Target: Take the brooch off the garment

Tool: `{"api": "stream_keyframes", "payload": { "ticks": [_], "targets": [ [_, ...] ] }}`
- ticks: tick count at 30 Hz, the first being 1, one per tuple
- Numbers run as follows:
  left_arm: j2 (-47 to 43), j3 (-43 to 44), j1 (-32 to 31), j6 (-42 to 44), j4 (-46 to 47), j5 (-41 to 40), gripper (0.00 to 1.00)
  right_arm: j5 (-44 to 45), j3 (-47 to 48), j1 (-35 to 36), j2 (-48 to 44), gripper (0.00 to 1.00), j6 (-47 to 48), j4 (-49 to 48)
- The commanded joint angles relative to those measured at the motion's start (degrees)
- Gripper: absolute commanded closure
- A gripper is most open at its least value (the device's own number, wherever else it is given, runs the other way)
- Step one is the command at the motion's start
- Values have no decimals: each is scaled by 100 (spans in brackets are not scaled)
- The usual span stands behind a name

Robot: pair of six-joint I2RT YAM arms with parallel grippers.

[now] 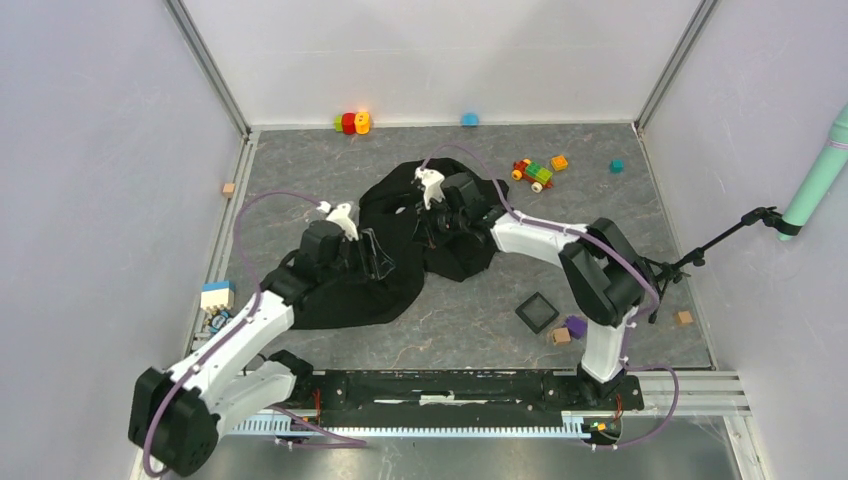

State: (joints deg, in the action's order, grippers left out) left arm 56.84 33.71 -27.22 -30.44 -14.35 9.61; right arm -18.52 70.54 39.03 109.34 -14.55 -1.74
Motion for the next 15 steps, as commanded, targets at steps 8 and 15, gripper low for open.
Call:
{"api": "stream_keyframes", "payload": {
  "ticks": [8, 15],
  "targets": [
    [-285, 333, 206, -437, -522, -1143, 22, -632, -2140, 1066, -1558, 92, 612, -134],
    [359, 155, 204, -650, -145, -1122, 17, -457, -2985, 1112, -1687, 58, 406, -307]
  ]
}}
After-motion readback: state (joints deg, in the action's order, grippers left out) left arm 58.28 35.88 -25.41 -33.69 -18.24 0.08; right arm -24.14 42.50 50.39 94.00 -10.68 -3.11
